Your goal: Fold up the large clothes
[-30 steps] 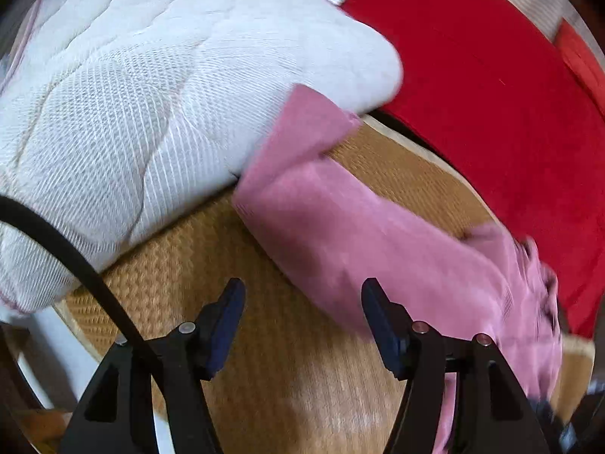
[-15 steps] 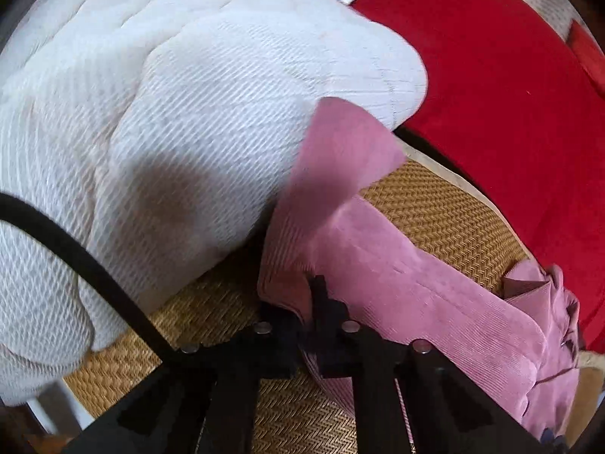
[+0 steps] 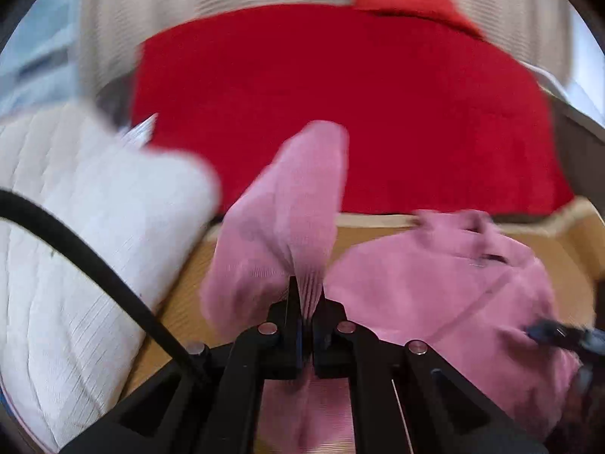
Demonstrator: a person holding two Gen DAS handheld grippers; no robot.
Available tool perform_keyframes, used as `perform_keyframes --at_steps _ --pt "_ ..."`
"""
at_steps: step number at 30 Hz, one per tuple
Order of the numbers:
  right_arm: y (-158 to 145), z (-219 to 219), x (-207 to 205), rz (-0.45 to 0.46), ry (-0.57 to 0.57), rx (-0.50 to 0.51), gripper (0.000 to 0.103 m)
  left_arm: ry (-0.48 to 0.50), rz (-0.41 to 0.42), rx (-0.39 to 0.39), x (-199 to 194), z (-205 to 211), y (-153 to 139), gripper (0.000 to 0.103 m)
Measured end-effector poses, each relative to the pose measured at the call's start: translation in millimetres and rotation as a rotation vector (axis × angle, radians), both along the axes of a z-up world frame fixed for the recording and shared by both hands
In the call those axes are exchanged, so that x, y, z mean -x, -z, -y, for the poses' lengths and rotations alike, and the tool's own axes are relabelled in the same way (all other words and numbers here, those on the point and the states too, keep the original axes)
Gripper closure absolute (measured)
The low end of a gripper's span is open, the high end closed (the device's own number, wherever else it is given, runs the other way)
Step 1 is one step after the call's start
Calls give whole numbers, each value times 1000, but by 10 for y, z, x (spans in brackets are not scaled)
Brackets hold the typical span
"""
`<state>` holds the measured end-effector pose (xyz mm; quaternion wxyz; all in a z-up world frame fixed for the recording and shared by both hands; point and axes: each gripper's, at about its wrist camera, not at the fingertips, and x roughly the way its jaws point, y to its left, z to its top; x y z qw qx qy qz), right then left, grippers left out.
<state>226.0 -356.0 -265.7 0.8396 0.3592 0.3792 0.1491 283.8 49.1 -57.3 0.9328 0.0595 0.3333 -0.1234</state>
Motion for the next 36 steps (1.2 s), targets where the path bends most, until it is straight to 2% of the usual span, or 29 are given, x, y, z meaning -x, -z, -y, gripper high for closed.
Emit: perform_keyframes --at_steps 2,4,6,7,8,9,10,11,13,16,18,24,27,32,35,36 --pt "-32 145 31 10 51 -13 31 89 14 -15 33 505 -67 100" --pt "-47 308 59 15 105 -42 31 184 19 4 233 890 -177 99" --pt "-54 514 94 16 168 -82 31 284 -11 40 340 1237 -181 98" --pt "-58 618 113 16 200 -99 31 355 -47 38 411 1474 -155 88" --pt "-64 679 126 15 218 -110 31 386 -68 17 463 1608 -123 79" --pt "-56 773 140 11 241 -132 31 407 -79 -22 518 1748 -77 58" --pt "-42 842 142 4 253 -154 30 411 -72 -45 544 1791 -49 44" --pt "-23 899 137 -5 258 -176 28 412 -55 -68 591 1817 -11 40" --pt "42 950 120 -36 238 -237 21 400 -60 -79 609 1752 42 38" --pt "156 948 57 -88 174 -322 20 347 -120 -45 571 1433 130 33" --pt "167 905 30 -104 150 -320 20 301 -146 -30 599 1189 197 31" --pt "192 803 -1 -148 94 -297 20 138 -188 -63 473 825 577 31" --pt "126 823 59 -126 65 -294 20 58 -221 -54 363 667 727 31" --pt "-110 632 170 -56 -36 -110 15 7 -229 -43 333 513 791 31" --pt "-117 328 166 -48 -107 70 16 -5 -235 -14 344 449 765 31" --pt "-116 219 153 -48 -124 142 21 -9 -235 -7 346 439 750 31"
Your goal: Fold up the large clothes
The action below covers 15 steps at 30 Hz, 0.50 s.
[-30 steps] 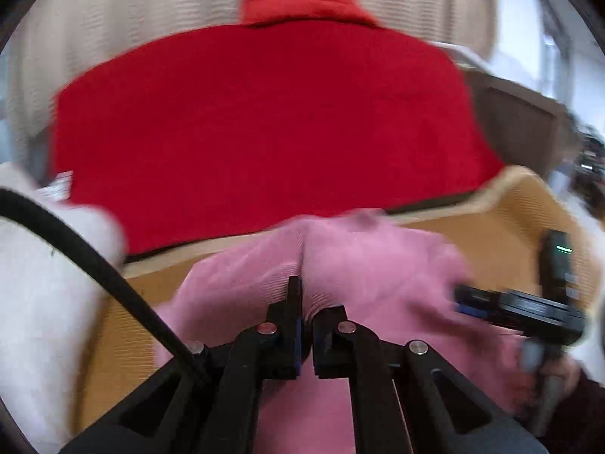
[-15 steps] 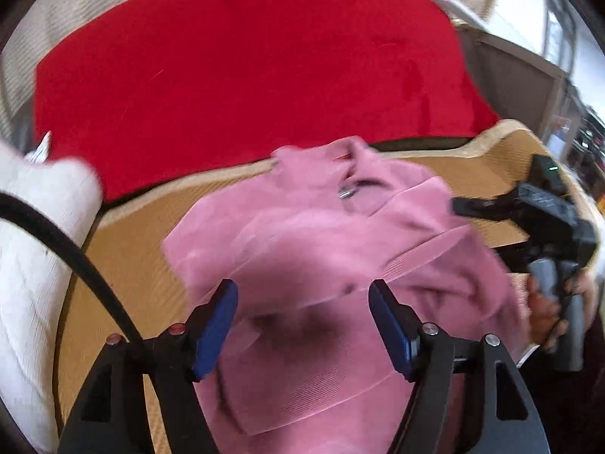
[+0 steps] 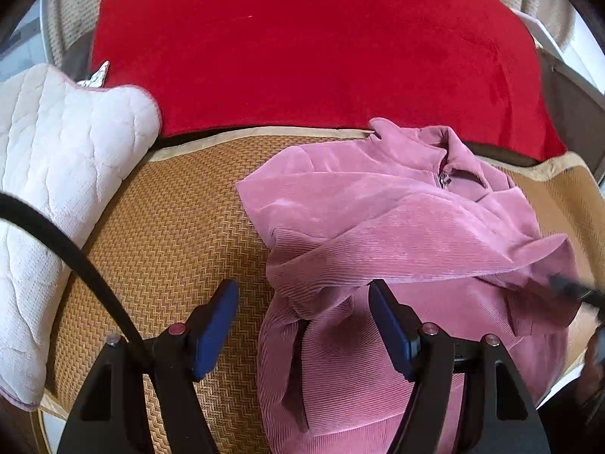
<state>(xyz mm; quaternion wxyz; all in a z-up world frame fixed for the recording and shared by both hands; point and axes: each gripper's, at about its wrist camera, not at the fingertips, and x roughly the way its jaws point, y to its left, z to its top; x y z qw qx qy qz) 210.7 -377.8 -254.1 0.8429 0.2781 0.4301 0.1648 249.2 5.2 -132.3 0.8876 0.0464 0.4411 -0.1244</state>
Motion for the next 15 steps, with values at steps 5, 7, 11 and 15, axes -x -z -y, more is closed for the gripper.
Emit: perform_keyframes --at_steps 5,7,11,15 --pt "-354 -456 4 121 -18 477 94 -11 31 28 2 -110 -116 31" --pt "-644 -558 44 230 13 646 94 -17 52 45 -20 -138 -186 31" --pt "-1109 -635 150 514 122 955 93 -14 56 86 -100 -104 -226 31" --pt "-644 -344 -106 365 3 991 76 -6 29 118 -217 54 -126 31"
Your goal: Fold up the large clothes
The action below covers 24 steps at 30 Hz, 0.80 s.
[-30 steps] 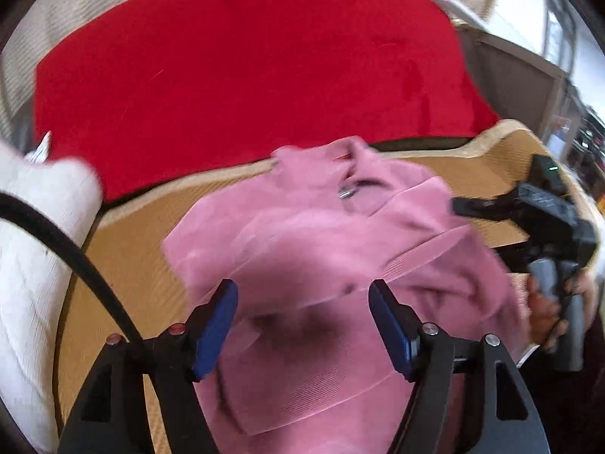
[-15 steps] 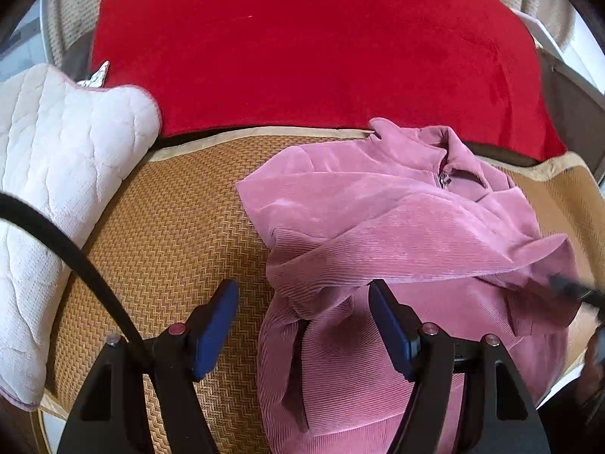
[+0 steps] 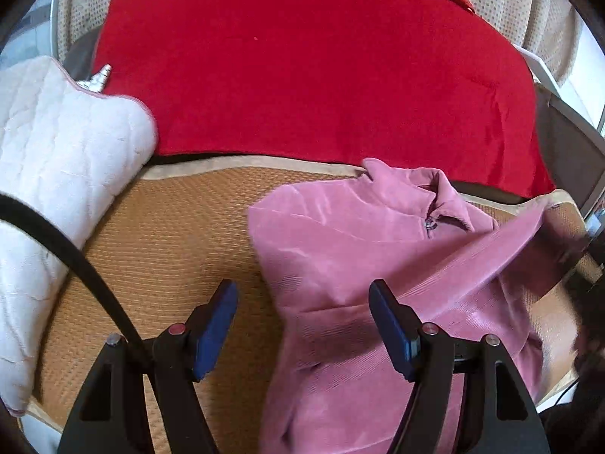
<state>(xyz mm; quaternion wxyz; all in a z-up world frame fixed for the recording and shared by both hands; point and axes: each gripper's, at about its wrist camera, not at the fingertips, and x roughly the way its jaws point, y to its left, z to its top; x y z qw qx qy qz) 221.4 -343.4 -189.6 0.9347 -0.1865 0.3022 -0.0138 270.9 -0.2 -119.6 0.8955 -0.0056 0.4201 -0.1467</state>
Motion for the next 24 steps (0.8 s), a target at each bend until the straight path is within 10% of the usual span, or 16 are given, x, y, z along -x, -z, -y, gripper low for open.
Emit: perform_keyframes --at_steps 3,6,10,15,17,24 --pt "453 389 -52 -227 46 -179 43 21 -36 19 -86 150 129 31" --pt "558 697 164 -290 35 -357 38 29 -62 13 -161 261 242 31" --pt "316 999 437 -246 6 -550 29 71 -113 6 -186 382 409 31" --pt "-66 1364 478 -93 49 -882 28 181 -93 -248 71 581 685 31" --pt "-94 1277 311 -88 65 -911 28 206 -92 -350 175 598 764 31" --pt "473 660 -102 -335 22 -862 30 181 -170 -268 191 338 776 29"
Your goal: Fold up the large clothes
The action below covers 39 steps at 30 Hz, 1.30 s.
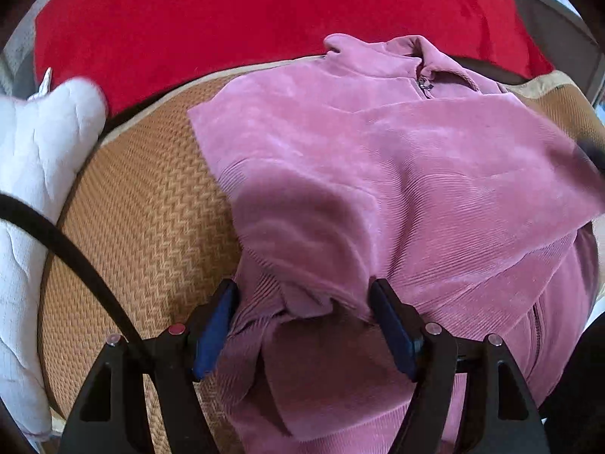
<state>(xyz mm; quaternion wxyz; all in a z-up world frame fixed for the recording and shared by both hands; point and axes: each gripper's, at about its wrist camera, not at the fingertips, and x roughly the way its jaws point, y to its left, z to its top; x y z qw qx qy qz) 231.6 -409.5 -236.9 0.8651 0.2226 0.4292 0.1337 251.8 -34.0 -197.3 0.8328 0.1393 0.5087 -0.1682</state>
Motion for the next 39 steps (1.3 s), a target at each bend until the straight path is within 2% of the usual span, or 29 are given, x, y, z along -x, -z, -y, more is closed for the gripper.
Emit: perform_keyframes --at_steps 3,4,6,8,12,13,14,15,16,19,20,21,24,28,31,32,34,36,39 --pt "336 -79 -66 -138 -50 45 30 -7 -11 23 22 -38 -51 29" --pt "359 -45 -77 -136 -45 30 32 -9 -2 31 32 -48 -100 29" --pt "252 108 -36 -108 -1 -35 31 -10 23 60 57 -58 -212 29" --pt "87 263 3 -26 53 -73 31 -7 59 94 88 -56 -342 29" --pt "-11 393 57 62 141 -104 31 -21 132 117 97 82 -491 28" --pt "24 373 33 73 144 -105 36 -29 133 110 56 136 -486 28" --pt "71 303 -4 68 142 -86 47 -33 129 105 34 176 -469 28" --pt "96 270 -35 53 135 -66 53 -37 116 95 9 223 -412 28" --pt "184 195 -106 18 122 -44 66 -46 99 72 -34 257 -326 28" --pt "454 111 -165 -91 112 -6 67 -75 77 -53 -96 344 -76 27" --pt "448 120 -147 -81 122 -17 67 -68 79 -80 -93 361 -29 27" --pt "446 138 -156 -78 120 -23 67 -64 83 -99 -91 372 0 26" --pt "406 182 -144 -71 117 -57 63 -54 93 -82 -47 345 -104 26" --pt "244 185 -17 13 100 -97 64 -55 133 -29 17 283 -274 26" --pt "190 101 50 43 79 -96 62 -62 151 -47 67 262 -280 26" --pt "221 48 33 27 64 -88 48 -69 144 -71 82 252 -227 26" --pt "316 -40 -23 -13 48 -51 36 -83 87 -107 75 208 -54 25" --pt "399 -121 -48 -50 36 19 36 -93 73 -91 74 169 3 25" --pt "295 -112 52 -7 23 24 36 -88 95 -78 160 132 -146 25"
